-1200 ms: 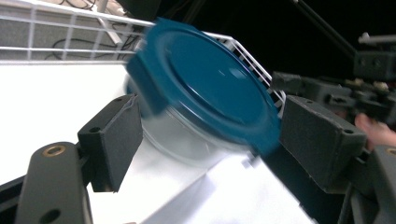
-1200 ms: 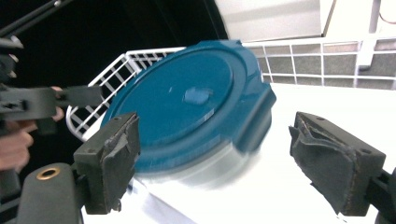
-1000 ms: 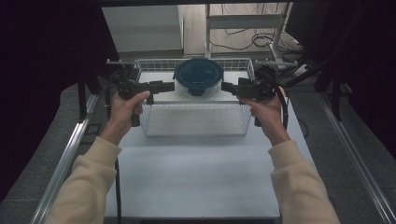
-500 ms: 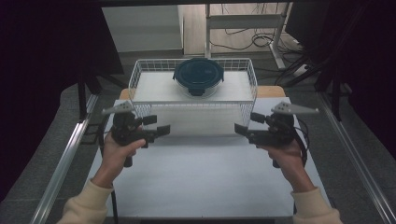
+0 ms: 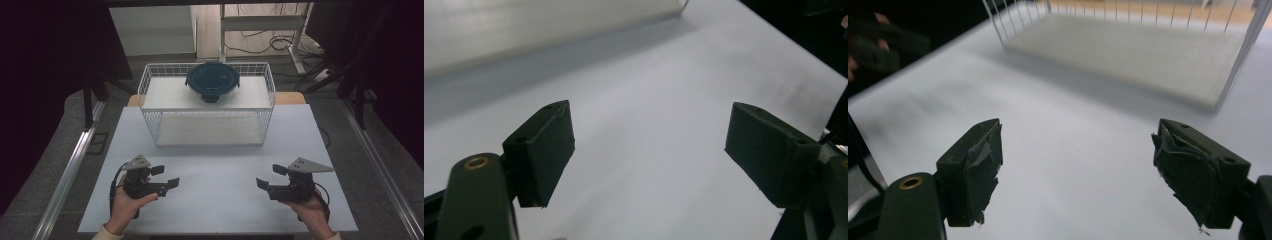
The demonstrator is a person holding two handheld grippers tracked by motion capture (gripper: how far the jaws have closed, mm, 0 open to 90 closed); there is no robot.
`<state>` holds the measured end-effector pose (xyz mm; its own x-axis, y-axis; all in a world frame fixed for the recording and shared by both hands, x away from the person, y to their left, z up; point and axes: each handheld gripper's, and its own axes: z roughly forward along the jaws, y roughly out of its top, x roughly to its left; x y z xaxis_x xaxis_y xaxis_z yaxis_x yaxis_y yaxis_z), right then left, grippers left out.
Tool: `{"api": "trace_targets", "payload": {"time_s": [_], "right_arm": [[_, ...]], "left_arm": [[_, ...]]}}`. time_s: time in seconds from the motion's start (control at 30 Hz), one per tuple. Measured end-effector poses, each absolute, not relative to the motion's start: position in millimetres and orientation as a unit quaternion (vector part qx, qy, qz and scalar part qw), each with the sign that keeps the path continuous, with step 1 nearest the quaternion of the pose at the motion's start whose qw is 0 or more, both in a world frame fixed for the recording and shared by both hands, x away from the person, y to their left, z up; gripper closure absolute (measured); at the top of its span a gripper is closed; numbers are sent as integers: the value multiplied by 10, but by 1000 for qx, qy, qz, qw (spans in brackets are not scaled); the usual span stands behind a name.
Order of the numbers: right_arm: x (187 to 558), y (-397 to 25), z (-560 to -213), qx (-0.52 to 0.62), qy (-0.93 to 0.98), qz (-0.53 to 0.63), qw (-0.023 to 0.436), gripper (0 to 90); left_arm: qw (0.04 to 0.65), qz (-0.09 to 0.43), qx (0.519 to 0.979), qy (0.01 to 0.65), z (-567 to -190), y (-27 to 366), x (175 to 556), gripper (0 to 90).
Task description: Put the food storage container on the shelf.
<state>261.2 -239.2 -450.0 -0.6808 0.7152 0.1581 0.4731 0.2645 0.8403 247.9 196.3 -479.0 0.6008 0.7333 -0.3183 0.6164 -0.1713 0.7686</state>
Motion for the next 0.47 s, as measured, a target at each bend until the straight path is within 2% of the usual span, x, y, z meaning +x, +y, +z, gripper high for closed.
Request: {"api": "trace_targets", "payload": {"time_s": [0.47], "right_arm": [[2590, -2402, -4480, 371, 775, 489, 147, 182]], "left_arm": [[472, 89, 760, 438, -4732, 1957, 2453, 180]]}}
